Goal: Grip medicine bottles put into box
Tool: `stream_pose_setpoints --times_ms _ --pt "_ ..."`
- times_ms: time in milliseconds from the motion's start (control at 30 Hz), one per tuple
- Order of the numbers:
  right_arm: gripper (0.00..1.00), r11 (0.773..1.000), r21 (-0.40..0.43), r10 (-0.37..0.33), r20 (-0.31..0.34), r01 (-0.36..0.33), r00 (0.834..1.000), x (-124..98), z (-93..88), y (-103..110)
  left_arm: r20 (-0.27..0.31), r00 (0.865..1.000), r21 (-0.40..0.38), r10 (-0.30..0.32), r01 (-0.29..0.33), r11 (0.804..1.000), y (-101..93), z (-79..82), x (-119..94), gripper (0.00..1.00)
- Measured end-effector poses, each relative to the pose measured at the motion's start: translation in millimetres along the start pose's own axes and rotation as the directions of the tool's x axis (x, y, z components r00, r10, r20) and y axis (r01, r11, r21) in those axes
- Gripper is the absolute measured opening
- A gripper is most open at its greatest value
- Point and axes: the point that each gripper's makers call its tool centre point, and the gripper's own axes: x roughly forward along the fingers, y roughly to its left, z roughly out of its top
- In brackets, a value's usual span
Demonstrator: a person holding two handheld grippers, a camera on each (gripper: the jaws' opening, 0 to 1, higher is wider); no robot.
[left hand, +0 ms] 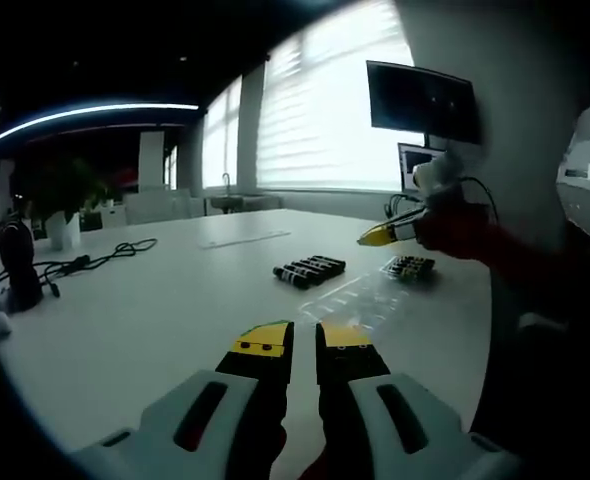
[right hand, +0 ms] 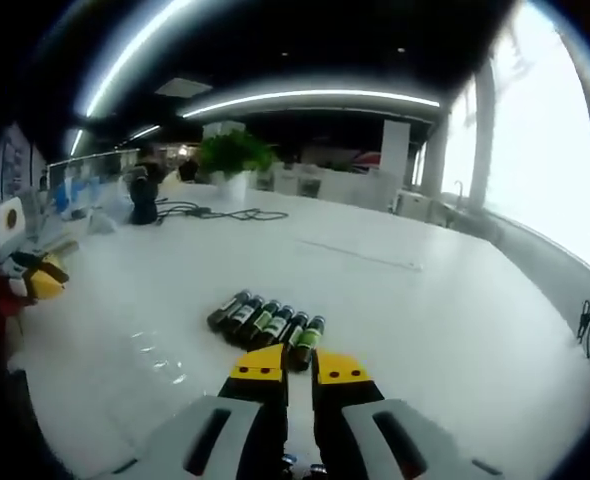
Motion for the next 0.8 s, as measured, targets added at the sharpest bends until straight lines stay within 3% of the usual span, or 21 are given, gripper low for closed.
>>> stream_pose_setpoints --times_ms 800 --pt "0.06 1.0 0.004 0.015 -0.022 -0.015 1.0 32 1.9 -9 0.001 1.0 -0.012 0.009 -0.009 1.0 1.7 -2.4 1 0.03"
